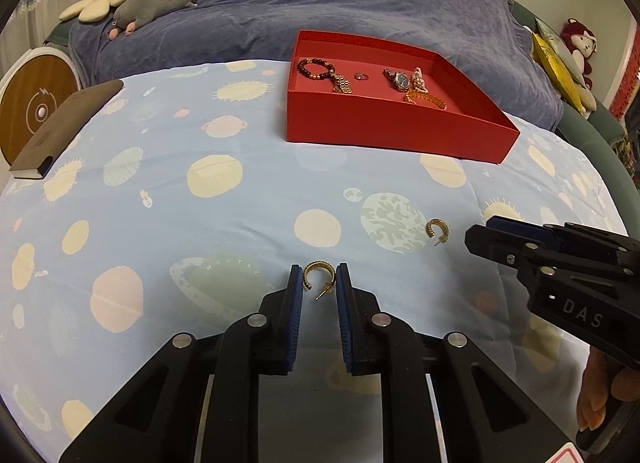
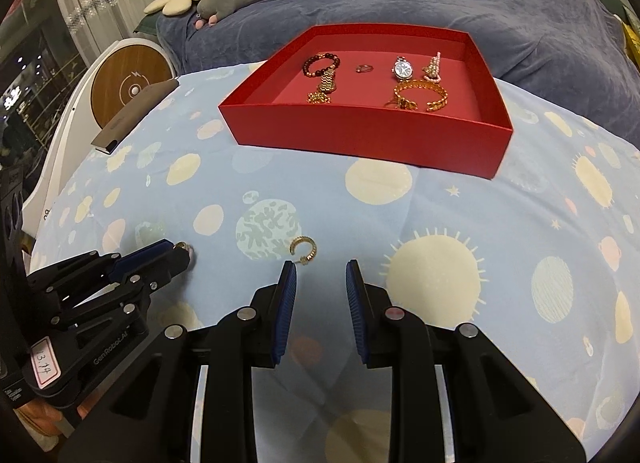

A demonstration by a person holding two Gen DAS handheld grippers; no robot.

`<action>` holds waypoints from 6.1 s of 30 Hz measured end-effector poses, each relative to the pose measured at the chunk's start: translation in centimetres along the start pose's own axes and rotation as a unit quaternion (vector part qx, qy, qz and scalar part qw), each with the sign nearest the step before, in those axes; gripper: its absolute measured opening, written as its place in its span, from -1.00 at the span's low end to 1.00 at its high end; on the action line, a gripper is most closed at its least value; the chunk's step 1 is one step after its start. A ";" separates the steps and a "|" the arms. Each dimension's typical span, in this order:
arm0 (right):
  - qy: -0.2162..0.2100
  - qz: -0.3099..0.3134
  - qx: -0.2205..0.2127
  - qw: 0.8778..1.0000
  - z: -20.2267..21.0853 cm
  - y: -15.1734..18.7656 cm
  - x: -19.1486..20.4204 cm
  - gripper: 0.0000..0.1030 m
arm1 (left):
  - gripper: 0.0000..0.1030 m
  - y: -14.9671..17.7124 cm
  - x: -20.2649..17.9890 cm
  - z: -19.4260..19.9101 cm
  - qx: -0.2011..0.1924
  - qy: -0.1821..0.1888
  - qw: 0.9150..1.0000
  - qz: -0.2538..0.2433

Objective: Organize jewelry

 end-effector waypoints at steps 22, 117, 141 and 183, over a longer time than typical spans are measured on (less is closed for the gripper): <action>0.030 0.019 -0.011 0.999 1.0 0.2 -0.5 -0.69 | -0.73 -0.9 0.1 0.9 -0.003 -0.005 1.000 0.014; 0.035 -0.073 -0.005 0.997 -9.0 -16.5 -9.0 -0.56 | -0.06 -21.1 -0.8 -14.5 0.025 -0.001 1.000 0.010; 0.047 -0.086 -0.052 0.994 8.3 -4.4 -9.2 0.08 | 0.19 -10.4 -6.1 1.2 -0.028 -0.057 0.998 -0.030; 0.105 -0.081 -0.069 0.989 6.9 -0.9 -7.5 0.79 | 0.55 -5.7 -5.5 1.1 -0.030 -0.092 0.995 -0.008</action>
Point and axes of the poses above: each gripper's, at about its wrist camera, not at the fingertips, and z roughly against the way its jaws point, x to its left, y to its underside, the point moved 6 cm from there along -z, roughly the way its jaws point, and after that the axes turned 14 degrees about y, right-handed, at the moved point
